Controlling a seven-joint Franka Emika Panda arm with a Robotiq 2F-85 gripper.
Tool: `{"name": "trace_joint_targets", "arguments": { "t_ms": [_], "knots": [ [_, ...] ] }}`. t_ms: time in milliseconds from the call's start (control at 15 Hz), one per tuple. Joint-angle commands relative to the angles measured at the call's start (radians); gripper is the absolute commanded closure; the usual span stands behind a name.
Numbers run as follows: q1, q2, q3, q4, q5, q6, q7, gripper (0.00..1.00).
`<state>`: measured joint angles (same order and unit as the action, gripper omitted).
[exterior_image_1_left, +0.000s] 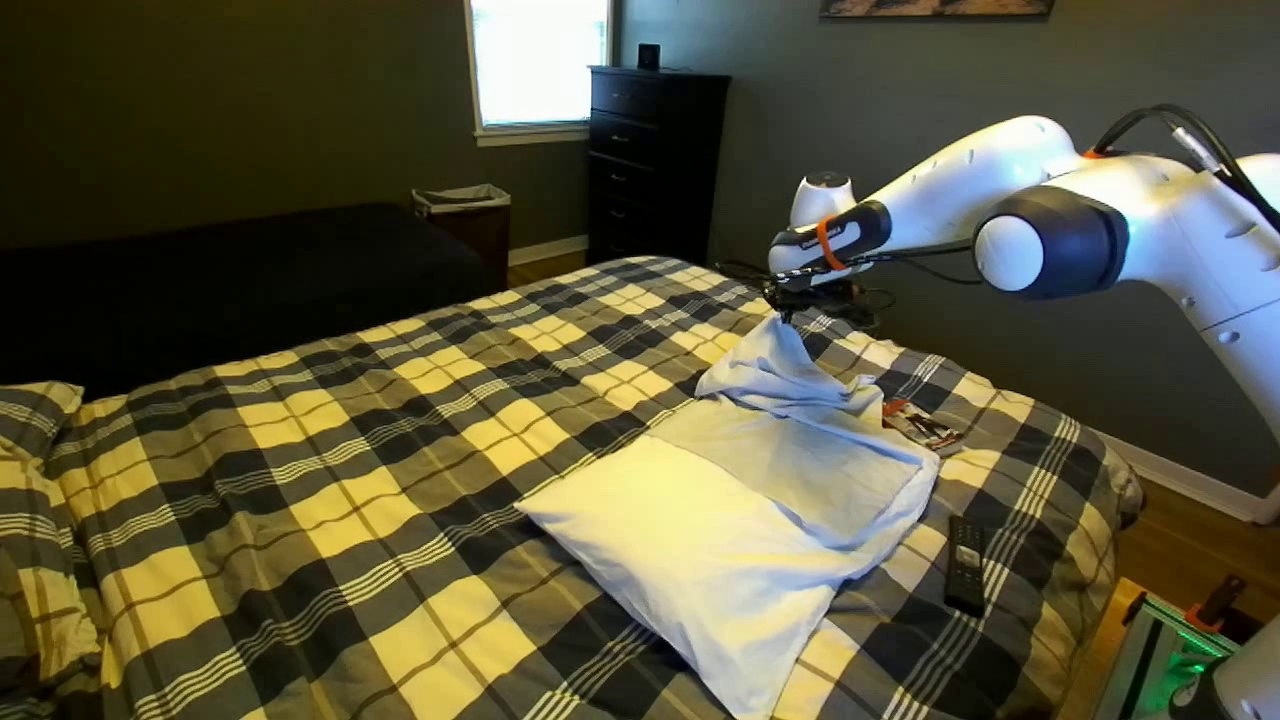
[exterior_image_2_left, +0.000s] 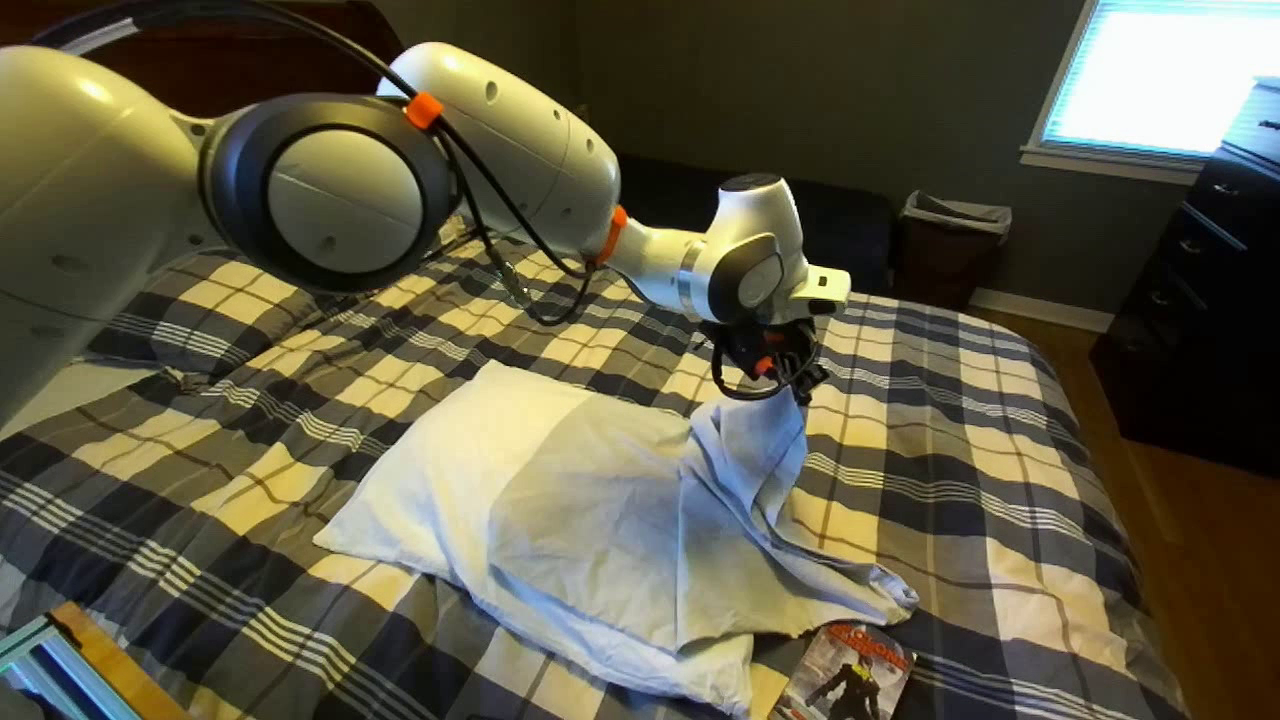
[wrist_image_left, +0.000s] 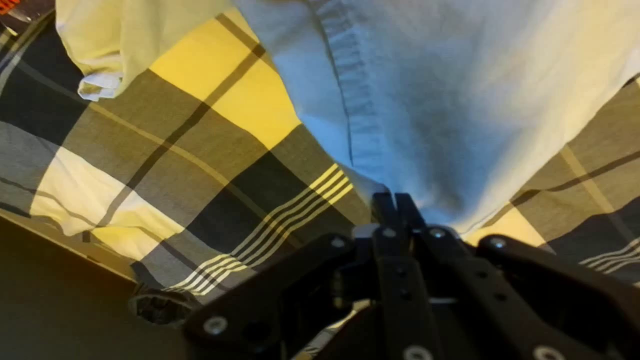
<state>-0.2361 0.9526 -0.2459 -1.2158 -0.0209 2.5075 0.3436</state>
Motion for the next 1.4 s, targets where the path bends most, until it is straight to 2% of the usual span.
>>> {"name": "trace_joint_targets", "arguments": {
  "t_ms": [0,467,1000,1067,1133,1333],
  "knots": [
    [-0.009,0.100,-0.037,0.162,0.016,-0.031,0.064,0.99],
    [-0.051,0.210,-0.113,0.352,0.011,-0.059,0.219,0.99],
    [-0.096,0.299,-0.146,0.522,-0.013,-0.120,0.336,0.99],
    [-0.106,0.295,-0.121,0.529,-0.003,-0.142,0.313,0.71],
    [-0.098,0.283,-0.123,0.509,0.011,-0.154,0.296,0.70],
    [-0.084,0.201,-0.045,0.406,0.034,-0.175,0.188,0.49]
  ]
}}
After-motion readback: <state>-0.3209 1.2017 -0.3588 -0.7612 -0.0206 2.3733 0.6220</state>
